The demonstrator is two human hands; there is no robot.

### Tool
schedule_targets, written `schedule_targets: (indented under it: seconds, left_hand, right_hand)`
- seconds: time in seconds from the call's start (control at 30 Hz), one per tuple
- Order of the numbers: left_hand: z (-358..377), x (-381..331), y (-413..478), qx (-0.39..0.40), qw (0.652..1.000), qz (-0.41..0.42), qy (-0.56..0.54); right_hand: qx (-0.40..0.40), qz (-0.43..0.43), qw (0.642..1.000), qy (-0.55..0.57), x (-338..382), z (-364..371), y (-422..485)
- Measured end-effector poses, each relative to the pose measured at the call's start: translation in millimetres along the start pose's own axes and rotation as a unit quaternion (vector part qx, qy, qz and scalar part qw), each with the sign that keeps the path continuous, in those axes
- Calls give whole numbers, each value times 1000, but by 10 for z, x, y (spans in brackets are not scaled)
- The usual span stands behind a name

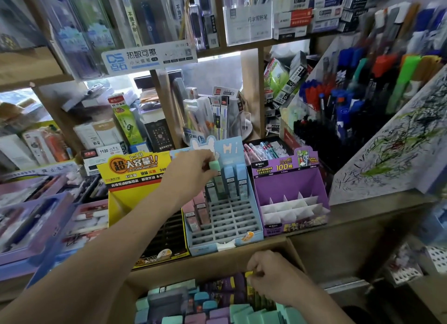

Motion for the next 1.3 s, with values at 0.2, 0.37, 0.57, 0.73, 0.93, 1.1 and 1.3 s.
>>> schedule_targets:
  seconds: [0.2, 0.37, 0.57, 0.73, 0.93, 1.1, 1.3]
  left_hand:
    - [51, -43, 5, 17, 999, 23, 28]
    - [62, -71, 23, 23, 998, 38, 32]
    - [65, -93, 22, 11, 998, 38, 38]
    - [52, -84, -5, -14, 999, 20, 45]
    - [78, -22, -58, -12, 1000, -2, 27]
    - [-72, 85, -216, -50, 999, -13, -6]
    - [-264, 216, -842, -83, 993, -47, -67]
  right_hand:
    - [-1, -4, 1000, -3, -7, -2, 18]
    - [2, -4, 1000, -1, -1, 2, 25]
    - [6, -1, 1000, 1, -7, 12, 20]
    - [0, -2, 1000, -3, -3, 3, 5]
    - [-4, -7, 1000, -14, 20, 4, -7]
    - [-2, -8, 1000, -23, 28, 7, -2]
    - [-9, -43, 999, -26, 123, 41, -21]
Point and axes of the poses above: each hand's wrist, its own y-axis towards the middle knuckle, its own z-axis out of the palm, x = y × z, the point moved 9 cm from there along y, towards the middle knuckle, and after that the axes turned 13 degrees about y, right-handed, at the moved point
